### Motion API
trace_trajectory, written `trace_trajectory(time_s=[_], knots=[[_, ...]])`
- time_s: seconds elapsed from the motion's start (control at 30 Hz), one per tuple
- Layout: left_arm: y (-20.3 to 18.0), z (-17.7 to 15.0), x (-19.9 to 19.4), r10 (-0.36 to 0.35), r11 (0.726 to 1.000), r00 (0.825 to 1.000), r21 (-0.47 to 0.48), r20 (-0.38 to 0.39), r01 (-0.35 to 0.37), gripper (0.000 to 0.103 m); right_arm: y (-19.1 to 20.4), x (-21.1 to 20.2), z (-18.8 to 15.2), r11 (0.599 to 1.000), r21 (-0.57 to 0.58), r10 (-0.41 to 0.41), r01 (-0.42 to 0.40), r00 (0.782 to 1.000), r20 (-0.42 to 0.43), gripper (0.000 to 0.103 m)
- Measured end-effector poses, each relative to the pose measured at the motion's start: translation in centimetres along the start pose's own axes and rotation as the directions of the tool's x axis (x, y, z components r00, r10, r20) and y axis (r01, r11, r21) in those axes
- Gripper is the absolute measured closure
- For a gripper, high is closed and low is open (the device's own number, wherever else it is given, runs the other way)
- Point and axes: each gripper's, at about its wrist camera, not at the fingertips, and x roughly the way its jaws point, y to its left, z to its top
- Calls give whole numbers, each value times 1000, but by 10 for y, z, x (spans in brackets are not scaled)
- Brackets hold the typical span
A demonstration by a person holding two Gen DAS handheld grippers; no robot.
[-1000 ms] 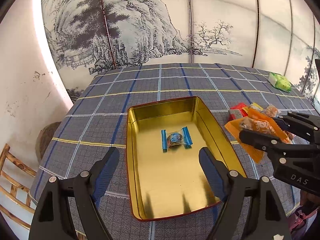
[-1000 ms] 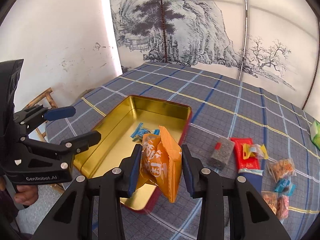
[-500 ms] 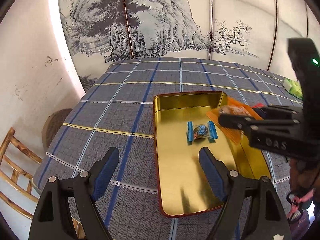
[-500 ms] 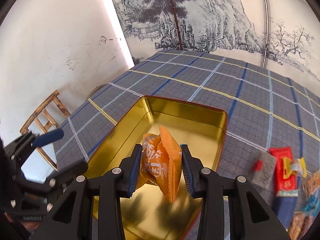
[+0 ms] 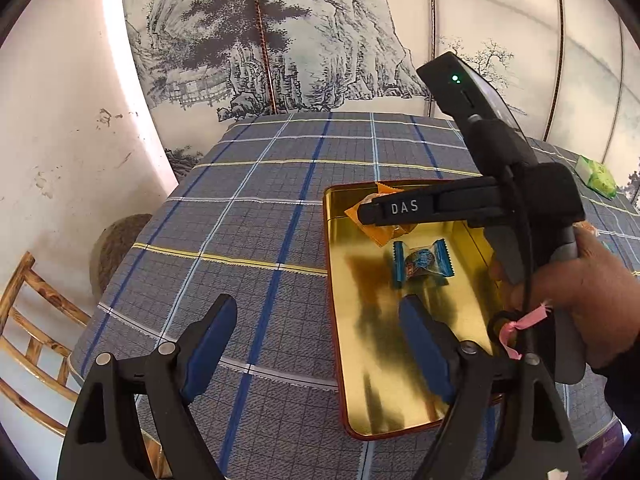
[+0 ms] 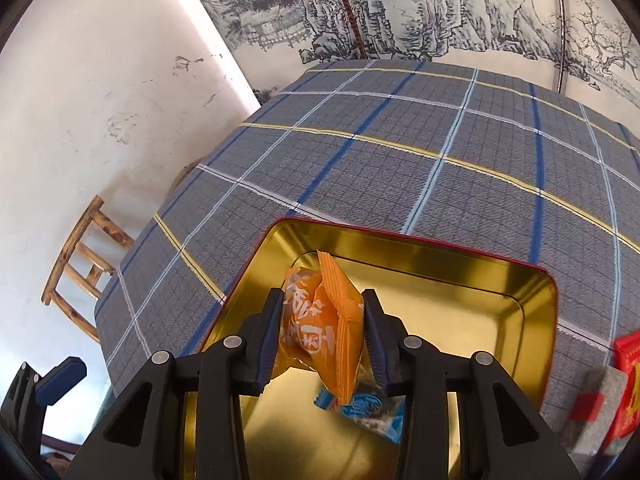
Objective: Organize snacks
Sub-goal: 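Lower the orange pastry bag into the tin and open the right gripper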
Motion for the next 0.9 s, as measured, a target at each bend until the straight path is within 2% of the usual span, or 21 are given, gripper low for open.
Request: trace_trajectory(time_s=[0.27,0.4,0.5,0.6,0.67,0.7,0.8,0.83,0.9], knots=[[2,-2,3,6,1000,1000,-6,-14,-6,23,-5,-11,4,998,37,50,-52,996,69,58],[-1,-1,-1,6,1000,1000,-1,-11,-6,23,-18,-39,-4,991,71,100,-111,984,151,56],[-6,-1,-6,3,1000,1000,16,0,-3,23,-30,-71,-26,995,48,71,-82,975,209,54],[-16,0,-14,-16,999,1000,43,9,16,23,-59,-119,-71,998,61,-17,-1,957,290,52],[-26,1,-21,-33,997,999,72,23,31,23,-84,-151,-103,992,98,-108,79,936,335,50],[-35,2,-25,-53,994,998,93,29,50,22,-103,-170,-124,981,134,-181,142,920,348,48],[-58,6,-34,-115,984,993,139,27,110,22,-154,-211,-171,926,238,-360,292,871,335,46],[-69,7,-37,-140,978,990,158,25,134,22,-176,-226,-190,892,281,-435,355,846,310,46],[-94,9,-45,-200,961,980,196,12,194,22,-209,-246,-218,834,354,-521,422,815,255,46]])
